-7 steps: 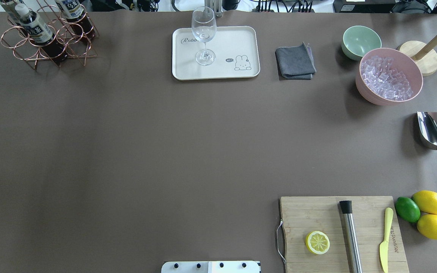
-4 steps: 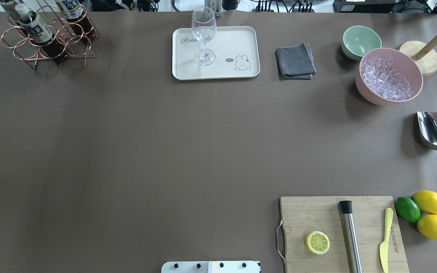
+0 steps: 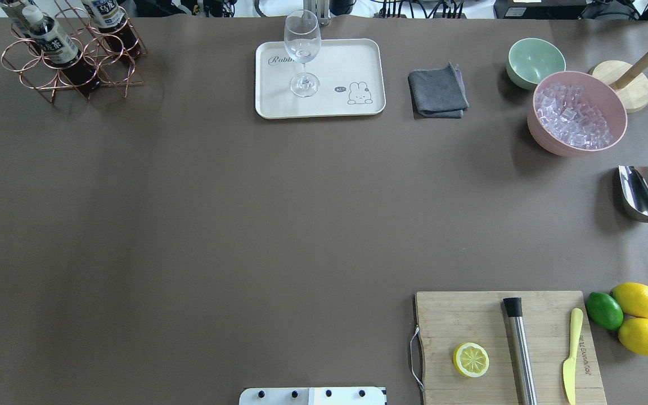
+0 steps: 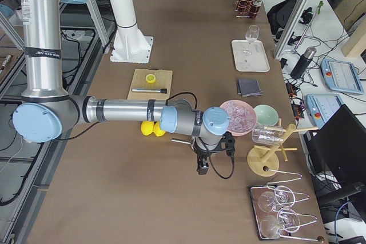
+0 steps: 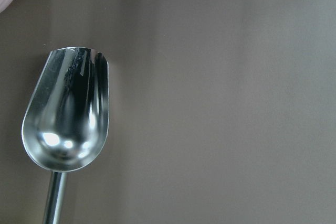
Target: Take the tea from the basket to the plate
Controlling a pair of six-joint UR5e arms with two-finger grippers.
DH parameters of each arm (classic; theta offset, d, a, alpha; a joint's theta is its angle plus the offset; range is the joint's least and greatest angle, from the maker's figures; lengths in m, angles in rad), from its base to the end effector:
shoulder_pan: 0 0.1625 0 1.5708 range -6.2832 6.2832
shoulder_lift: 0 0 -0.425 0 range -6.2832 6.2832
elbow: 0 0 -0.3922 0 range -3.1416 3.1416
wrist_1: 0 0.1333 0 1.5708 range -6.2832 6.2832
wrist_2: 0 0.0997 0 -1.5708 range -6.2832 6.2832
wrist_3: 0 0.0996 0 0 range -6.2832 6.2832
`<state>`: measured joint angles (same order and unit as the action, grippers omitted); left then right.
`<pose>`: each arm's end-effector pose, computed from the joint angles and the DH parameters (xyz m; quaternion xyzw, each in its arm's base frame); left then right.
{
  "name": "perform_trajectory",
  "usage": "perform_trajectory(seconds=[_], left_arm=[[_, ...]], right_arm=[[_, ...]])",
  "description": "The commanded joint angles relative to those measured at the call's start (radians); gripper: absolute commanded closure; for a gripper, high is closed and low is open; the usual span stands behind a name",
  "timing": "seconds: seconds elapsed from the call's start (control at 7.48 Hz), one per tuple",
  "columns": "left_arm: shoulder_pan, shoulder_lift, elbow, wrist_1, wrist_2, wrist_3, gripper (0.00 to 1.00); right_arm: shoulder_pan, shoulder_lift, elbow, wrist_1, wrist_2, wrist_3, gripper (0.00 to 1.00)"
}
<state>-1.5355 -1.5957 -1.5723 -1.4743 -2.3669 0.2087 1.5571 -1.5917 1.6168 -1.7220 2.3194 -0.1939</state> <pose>-0.0445 -0.4991 0.6535 0.0014 0.3887 0.0986 0.9161 0.0590 -0.4738 0.6625 -0.0256 -0.3687 -0.0733 0.9263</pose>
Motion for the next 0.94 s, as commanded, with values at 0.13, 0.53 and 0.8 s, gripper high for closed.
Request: perform_trajectory(seconds=[0.13, 0.53, 0.8], left_arm=[[0.0, 0.005, 0.0, -0.001, 0.0, 0.0, 0.01], [-0.009, 0.005, 0.0, -0.001, 0.0, -0.002, 0.01], [-0.017, 0.005, 0.0, -0.001, 0.002, -0.002, 0.01]], right_arm=[[0.0, -0.004, 0.0, -0.001, 0.0, 0.001, 0.0], [0.001, -0.008, 0.0, -0.001, 0.0, 0.001, 0.0], [0.0, -0.008, 0.0, -0.001, 0.0, -0.001, 0.0]])
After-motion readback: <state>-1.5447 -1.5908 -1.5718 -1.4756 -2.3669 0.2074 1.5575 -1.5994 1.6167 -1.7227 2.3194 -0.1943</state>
